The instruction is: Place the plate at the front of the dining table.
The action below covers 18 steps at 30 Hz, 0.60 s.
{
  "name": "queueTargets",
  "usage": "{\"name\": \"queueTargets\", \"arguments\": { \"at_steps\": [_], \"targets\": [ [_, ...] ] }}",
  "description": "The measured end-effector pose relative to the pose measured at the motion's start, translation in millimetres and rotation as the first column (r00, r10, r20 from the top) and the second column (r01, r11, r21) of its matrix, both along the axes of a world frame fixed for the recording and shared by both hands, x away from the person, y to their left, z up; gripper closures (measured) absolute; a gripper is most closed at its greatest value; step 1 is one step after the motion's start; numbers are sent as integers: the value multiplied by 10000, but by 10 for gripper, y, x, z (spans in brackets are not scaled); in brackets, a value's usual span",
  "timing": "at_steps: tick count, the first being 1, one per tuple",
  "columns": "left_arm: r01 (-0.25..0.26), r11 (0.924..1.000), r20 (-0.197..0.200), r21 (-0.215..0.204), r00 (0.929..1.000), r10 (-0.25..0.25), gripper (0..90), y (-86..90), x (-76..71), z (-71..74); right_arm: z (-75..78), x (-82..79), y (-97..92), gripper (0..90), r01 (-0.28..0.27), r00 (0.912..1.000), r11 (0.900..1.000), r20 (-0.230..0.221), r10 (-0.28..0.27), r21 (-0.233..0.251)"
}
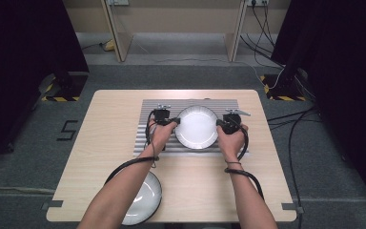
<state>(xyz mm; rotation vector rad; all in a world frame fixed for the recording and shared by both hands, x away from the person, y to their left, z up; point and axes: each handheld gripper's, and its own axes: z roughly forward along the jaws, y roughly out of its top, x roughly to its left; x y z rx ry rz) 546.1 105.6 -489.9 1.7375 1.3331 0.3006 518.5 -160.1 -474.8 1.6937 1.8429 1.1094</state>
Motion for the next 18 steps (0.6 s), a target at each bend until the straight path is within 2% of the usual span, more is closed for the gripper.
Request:
{"name": "queueTargets", "arguments": {
  "at_steps": [18],
  "targets": [
    [4, 9999, -15, 104, 10000, -4, 806, -10, 27, -29, -16, 13, 9, 858, 52, 10000, 10000, 49, -52, -47]
  ]
}}
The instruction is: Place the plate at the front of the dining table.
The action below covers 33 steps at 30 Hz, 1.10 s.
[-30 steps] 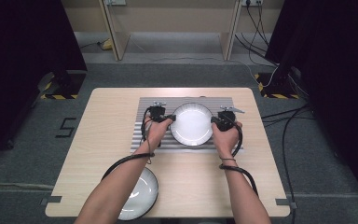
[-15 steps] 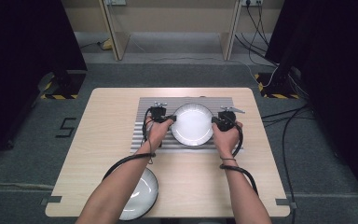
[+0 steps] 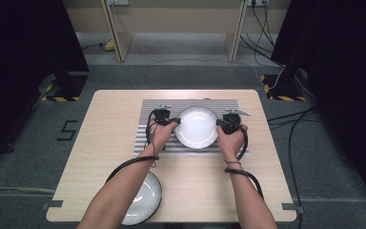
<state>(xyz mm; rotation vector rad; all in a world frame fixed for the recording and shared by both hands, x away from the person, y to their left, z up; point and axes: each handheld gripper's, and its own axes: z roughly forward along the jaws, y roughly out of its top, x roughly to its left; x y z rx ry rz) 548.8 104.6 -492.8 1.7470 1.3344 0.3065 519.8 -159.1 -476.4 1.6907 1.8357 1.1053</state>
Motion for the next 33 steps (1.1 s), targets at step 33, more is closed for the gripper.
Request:
{"name": "queueTargets", "arguments": {
  "at_steps": [33],
  "targets": [
    [-200, 9989, 446, 416, 9988, 182, 691, 75, 13, 111, 82, 31, -34, 761, 174, 9996, 9994, 228, -167, -296]
  ]
}}
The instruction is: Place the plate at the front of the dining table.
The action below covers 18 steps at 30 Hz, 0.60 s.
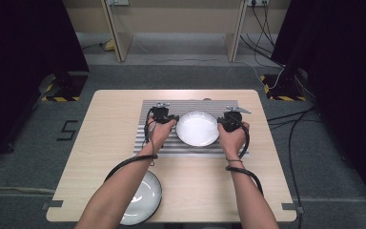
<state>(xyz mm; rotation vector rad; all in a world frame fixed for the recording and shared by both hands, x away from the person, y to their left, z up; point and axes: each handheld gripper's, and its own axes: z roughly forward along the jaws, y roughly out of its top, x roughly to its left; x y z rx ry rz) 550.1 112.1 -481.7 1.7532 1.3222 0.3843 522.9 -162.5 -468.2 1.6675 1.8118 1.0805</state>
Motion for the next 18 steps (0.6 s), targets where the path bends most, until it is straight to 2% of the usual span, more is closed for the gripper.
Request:
{"name": "queueTargets", "arguments": {
  "at_steps": [3, 10, 18],
  "targets": [
    [69, 9999, -36, -81, 10000, -70, 658, 35, -5, 20, 4, -7, -6, 740, 19, 9999, 10000, 104, -19, -14],
    [287, 9995, 7, 142, 9996, -287, 539, 128, -23, 89, -12, -26, -9, 663, 133, 9998, 9999, 140, -133, 26],
    [544, 9982, 203, 242, 9983, -549, 489, 214, -103, 182, 23, -57, -10, 616, 87, 9998, 9999, 182, -88, 56]
  ]
}}
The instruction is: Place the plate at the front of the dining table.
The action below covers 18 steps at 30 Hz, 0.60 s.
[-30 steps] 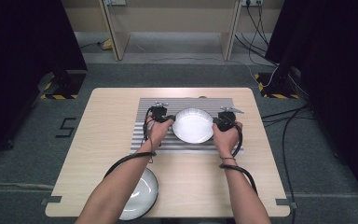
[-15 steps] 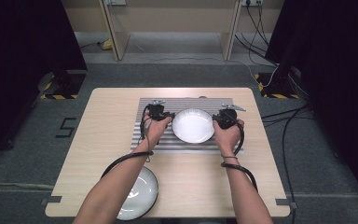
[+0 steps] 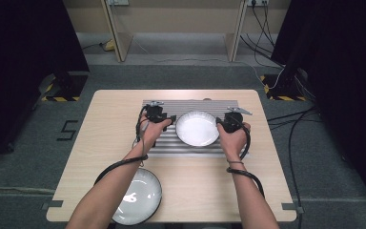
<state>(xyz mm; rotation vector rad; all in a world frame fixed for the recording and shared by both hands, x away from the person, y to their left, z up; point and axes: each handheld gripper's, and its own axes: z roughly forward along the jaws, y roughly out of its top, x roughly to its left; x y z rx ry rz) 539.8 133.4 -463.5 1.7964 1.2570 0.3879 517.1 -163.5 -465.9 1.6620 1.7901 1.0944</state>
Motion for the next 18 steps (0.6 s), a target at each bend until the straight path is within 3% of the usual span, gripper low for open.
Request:
{"name": "queueTargets", "arguments": {
  "at_steps": [6, 18],
  "targets": [
    [77, 10000, -7, -5, 10000, -77, 458, 69, -64, 43, 60, -61, -22, 584, 72, 9994, 9999, 329, -67, -149],
    [250, 9994, 299, -243, 9993, -242, 420, 294, -233, 166, 106, -153, -82, 568, 61, 9996, 9999, 274, -57, -154]
  ]
}}
